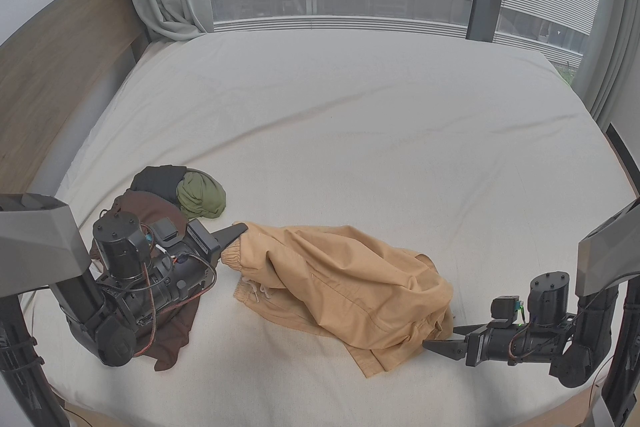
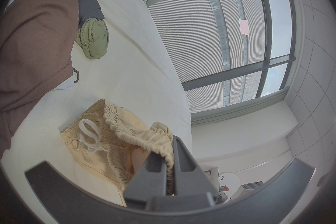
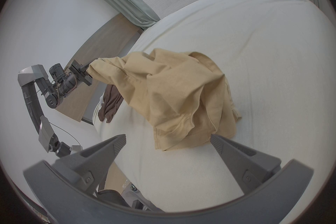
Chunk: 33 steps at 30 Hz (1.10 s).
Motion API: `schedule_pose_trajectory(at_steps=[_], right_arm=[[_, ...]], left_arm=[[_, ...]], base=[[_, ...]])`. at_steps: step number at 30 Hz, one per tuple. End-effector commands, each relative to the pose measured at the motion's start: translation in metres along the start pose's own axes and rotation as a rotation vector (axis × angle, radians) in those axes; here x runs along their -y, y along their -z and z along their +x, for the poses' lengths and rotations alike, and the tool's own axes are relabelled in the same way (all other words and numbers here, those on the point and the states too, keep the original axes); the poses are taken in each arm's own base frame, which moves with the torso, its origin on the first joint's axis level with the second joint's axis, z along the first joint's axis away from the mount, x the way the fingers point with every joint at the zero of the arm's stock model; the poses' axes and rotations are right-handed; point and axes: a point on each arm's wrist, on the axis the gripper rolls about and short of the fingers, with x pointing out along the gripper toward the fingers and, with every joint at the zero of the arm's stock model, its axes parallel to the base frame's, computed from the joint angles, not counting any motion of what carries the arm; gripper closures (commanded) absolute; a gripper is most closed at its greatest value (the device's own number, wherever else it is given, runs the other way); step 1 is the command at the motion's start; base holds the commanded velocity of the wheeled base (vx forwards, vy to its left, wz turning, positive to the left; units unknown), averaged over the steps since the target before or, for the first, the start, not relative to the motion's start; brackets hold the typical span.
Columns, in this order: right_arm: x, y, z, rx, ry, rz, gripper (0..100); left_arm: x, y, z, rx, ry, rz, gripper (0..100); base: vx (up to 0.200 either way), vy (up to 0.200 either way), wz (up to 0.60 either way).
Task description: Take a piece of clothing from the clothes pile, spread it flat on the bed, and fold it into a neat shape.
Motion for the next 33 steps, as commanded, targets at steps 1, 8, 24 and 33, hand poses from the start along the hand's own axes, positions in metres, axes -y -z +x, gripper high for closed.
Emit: schedule_pose_trajectory(at_steps=[1,8,24,33], right_arm=[[0.006,0.004,0.011,-0.027,0.007,0.012,0],[0.012,-0.001,0.029,-0.003,0.003,0.007,0],[0.010,0.008,0.063,-0.034,-0.019,0.045,0],[0.009,0.006,0.068,-0.022,-0.021,0.042,100]], left_arm=[[0.000,0.000,0.000,0.000,-0.001,-0.001,100],[0.001,0.000,0.000,-0.001,0.003,0.001,100],[0.002,0.000,0.000,-0.001,0.006,0.002,100],[0.002,-0.001,0.001,0.003,0.009,0.001,100]], base=[[0.000,0.000,0.00],[0.000,0.000,0.00],[0.000,0.000,0.00],[0.000,0.000,0.00]])
